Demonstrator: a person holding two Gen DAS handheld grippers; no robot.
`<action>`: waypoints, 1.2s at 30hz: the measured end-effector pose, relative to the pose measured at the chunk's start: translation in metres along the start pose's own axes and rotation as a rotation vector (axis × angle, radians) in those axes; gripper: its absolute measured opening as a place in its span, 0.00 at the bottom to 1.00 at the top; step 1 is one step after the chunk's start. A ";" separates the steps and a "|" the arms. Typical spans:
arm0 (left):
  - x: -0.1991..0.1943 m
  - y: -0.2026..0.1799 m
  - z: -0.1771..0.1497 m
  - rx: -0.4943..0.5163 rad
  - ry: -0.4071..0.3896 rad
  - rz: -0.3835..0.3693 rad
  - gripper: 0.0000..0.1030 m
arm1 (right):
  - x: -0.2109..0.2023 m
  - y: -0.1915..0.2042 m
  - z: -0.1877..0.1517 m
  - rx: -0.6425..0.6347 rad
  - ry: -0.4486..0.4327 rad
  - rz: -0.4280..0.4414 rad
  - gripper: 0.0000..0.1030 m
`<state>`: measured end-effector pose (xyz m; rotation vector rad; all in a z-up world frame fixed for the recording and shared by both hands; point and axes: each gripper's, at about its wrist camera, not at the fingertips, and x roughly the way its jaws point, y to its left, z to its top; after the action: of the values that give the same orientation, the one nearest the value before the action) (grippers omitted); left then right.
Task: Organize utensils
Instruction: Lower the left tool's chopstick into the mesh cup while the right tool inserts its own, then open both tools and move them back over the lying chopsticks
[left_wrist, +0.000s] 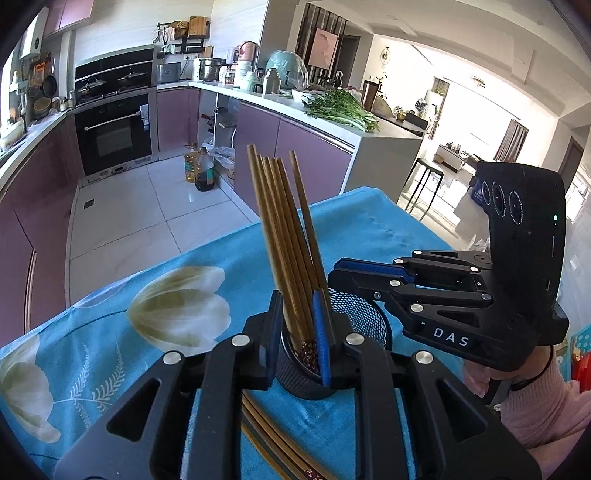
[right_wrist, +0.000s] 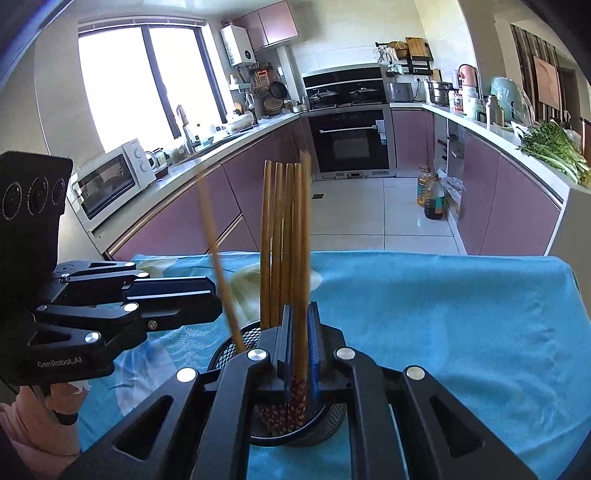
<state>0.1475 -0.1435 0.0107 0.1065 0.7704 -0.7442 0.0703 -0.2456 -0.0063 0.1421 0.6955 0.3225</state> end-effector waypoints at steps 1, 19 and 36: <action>-0.001 0.001 -0.002 -0.007 -0.005 0.002 0.22 | 0.000 0.000 -0.001 0.001 -0.001 0.001 0.08; -0.083 0.030 -0.083 -0.093 -0.178 0.168 0.49 | -0.046 0.046 -0.034 -0.114 -0.062 0.146 0.29; -0.023 0.033 -0.156 -0.122 0.056 0.221 0.54 | 0.028 0.069 -0.103 -0.075 0.217 0.143 0.32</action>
<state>0.0651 -0.0520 -0.0931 0.1004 0.8410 -0.4855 0.0063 -0.1691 -0.0854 0.0858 0.8891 0.5054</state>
